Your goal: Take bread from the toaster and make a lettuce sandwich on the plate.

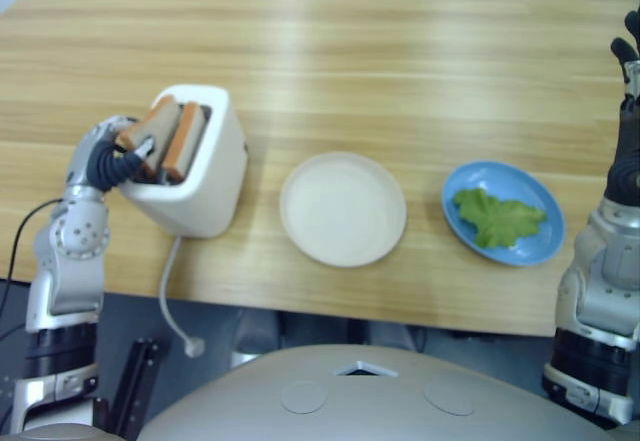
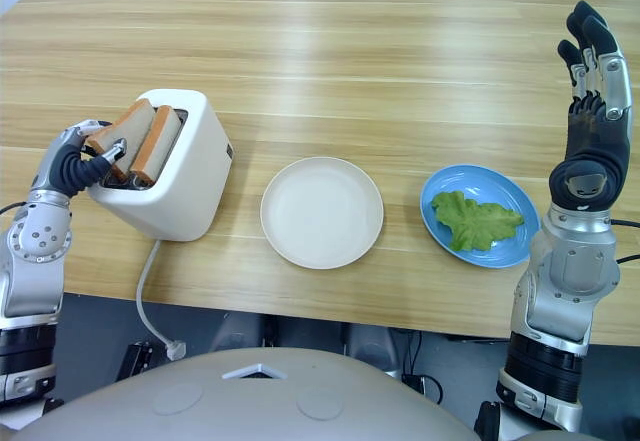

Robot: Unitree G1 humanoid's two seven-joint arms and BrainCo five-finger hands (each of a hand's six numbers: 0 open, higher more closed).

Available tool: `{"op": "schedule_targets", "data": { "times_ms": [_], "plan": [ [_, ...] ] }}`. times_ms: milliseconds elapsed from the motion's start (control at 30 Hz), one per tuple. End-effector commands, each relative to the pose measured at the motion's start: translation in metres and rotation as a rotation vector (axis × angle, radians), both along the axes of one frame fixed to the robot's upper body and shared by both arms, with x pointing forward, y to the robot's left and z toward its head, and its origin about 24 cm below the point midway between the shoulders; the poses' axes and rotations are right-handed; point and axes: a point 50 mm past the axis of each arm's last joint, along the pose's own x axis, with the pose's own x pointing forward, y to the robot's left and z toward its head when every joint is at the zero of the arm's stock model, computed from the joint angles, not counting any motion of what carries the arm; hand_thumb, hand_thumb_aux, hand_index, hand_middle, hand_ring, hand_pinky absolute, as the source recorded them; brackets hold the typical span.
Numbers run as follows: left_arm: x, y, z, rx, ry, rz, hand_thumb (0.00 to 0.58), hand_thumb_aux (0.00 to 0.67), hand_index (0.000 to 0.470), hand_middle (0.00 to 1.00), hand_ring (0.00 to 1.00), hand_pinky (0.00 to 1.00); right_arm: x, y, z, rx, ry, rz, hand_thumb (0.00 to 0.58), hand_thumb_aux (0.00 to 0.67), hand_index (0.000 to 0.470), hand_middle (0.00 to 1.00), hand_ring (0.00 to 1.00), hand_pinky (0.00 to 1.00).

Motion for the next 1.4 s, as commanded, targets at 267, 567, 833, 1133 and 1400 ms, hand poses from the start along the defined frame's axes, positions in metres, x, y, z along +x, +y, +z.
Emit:
{"op": "schedule_targets", "data": {
  "times_ms": [267,567,833,1133,1400],
  "plan": [
    [0.010,-0.003,0.017,-0.030,-0.142,0.020,0.580,0.670,0.460,1.00,1.00,1.00,0.002,0.000,-0.002,-0.001,0.009,0.004,0.000,0.000,0.000,0.00,0.00,0.00],
    [0.012,0.009,0.043,0.071,-0.277,0.081,0.580,0.670,0.460,1.00,1.00,1.00,0.004,0.003,-0.003,0.004,0.006,0.014,0.000,0.000,0.000,0.00,0.00,0.00],
    [0.011,0.005,0.072,0.133,-0.392,0.048,0.580,0.670,0.460,1.00,1.00,1.00,0.006,0.004,-0.004,0.014,-0.002,0.014,0.000,0.000,0.000,0.00,0.00,0.00],
    [0.021,-0.027,0.113,0.129,-0.526,-0.103,0.580,0.670,0.460,1.00,1.00,1.00,0.013,0.008,-0.005,0.026,-0.013,0.030,0.000,0.000,0.000,0.00,0.00,0.00],
    [0.057,-0.106,0.100,0.207,-0.503,-0.385,0.580,0.670,0.460,1.00,1.00,1.00,0.022,0.010,-0.004,0.037,-0.028,0.047,0.000,0.000,0.000,0.00,0.00,0.00]
  ]
}}
